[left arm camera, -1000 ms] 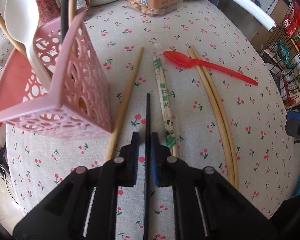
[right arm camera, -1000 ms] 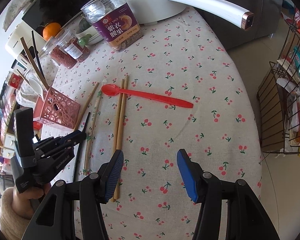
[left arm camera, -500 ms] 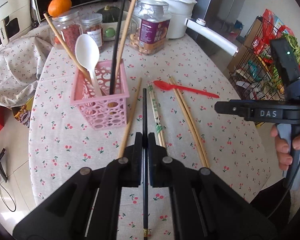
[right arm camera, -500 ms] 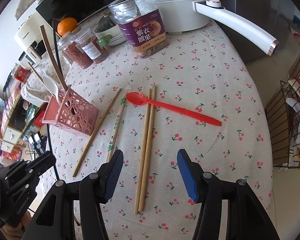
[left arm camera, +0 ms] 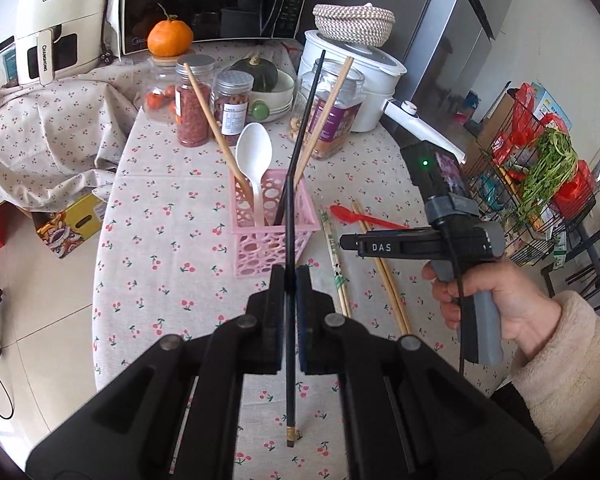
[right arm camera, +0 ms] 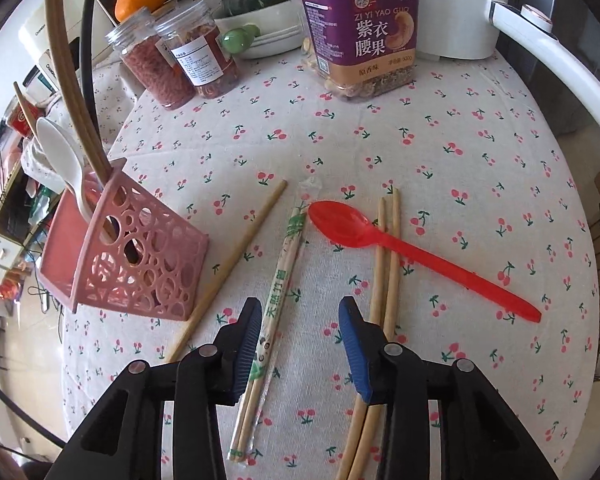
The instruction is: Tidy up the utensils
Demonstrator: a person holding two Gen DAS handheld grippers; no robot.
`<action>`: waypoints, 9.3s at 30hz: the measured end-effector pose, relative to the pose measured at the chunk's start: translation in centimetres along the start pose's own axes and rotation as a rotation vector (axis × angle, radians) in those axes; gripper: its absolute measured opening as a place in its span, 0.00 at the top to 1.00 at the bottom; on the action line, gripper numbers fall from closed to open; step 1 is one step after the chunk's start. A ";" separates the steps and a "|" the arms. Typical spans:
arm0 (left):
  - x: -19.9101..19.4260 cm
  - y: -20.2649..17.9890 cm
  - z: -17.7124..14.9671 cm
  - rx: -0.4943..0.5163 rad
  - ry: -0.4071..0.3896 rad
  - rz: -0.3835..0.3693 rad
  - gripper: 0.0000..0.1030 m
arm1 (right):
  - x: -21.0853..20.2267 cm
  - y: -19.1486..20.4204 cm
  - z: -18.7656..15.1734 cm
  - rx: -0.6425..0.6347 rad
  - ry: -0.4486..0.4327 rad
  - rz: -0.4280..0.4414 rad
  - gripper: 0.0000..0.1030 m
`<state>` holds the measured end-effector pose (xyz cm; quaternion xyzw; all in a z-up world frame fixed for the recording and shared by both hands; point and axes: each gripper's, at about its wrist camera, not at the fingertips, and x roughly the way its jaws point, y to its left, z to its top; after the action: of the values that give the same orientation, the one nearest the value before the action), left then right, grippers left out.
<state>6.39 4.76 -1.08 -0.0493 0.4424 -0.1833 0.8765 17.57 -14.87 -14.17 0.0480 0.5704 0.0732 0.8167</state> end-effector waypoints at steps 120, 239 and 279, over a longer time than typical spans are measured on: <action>4.4 3.6 -1.0 -0.148 0.081 0.153 0.21 | -14.2 -0.3 -5.0 0.079 -0.481 -0.056 0.43; -4.2 -1.1 2.1 -0.042 -0.261 0.061 0.94 | -5.4 -2.4 0.6 -0.176 -0.011 -0.055 0.37; -6.4 0.2 2.8 -0.072 -0.379 0.043 0.94 | -11.0 0.8 2.2 -0.211 -0.351 0.035 0.76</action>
<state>5.19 7.05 5.42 -0.1047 0.2765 -0.1362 0.9455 15.86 -15.99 -3.07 -0.0158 0.4075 0.1372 0.9027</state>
